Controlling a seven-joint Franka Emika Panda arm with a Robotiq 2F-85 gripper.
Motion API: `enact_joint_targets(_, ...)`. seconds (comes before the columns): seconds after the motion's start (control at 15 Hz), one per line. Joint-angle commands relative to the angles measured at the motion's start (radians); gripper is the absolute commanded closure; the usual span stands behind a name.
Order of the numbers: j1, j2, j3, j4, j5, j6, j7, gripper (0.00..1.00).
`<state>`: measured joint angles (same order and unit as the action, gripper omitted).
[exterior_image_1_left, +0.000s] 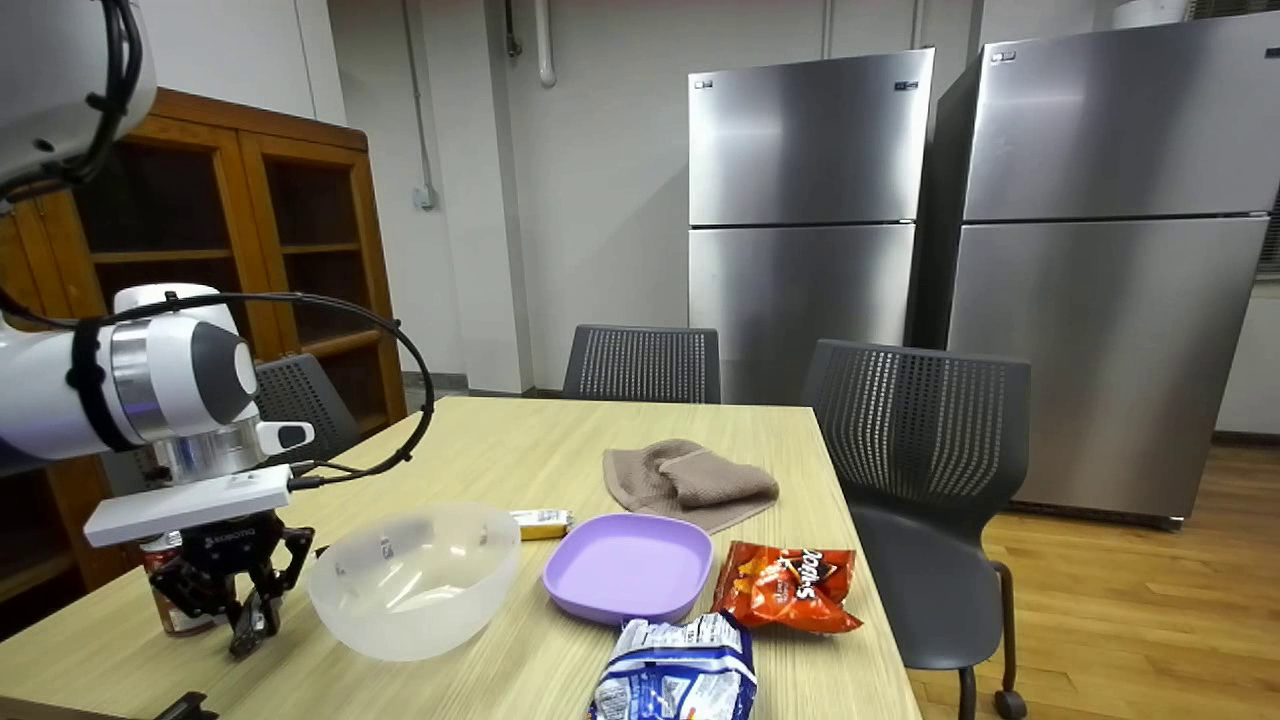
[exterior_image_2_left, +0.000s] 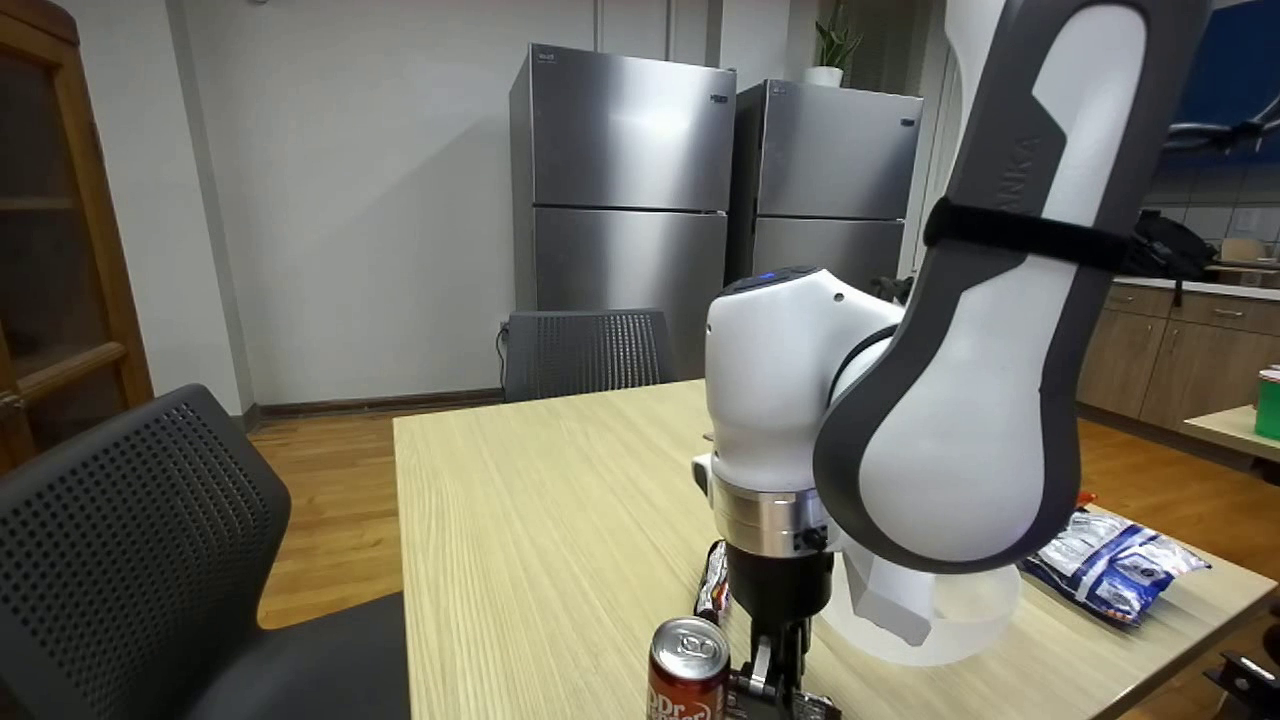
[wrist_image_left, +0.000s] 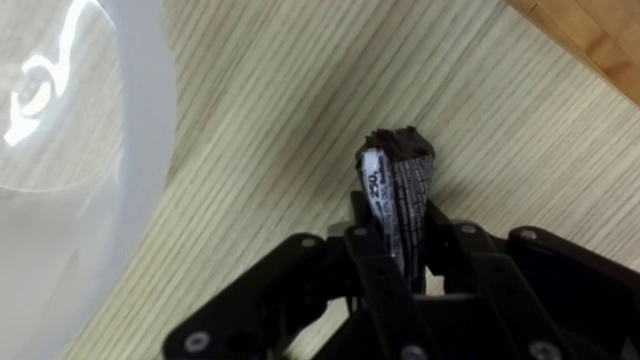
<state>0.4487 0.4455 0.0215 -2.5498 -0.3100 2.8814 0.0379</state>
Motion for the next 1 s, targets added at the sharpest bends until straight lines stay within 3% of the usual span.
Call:
enact_joint_targets(0.0, -0.038, -0.042, 0.032, -0.032, 0.007, -0.013, -0.012, 0.94)
enact_joint_targets(0.33, -0.052, -0.104, 0.028, -0.074, 0.006, -0.032, -0.004, 0.95)
enact_joint_targets(0.93, -0.151, -0.254, 0.075, -0.130, 0.062, -0.082, -0.025, 0.95)
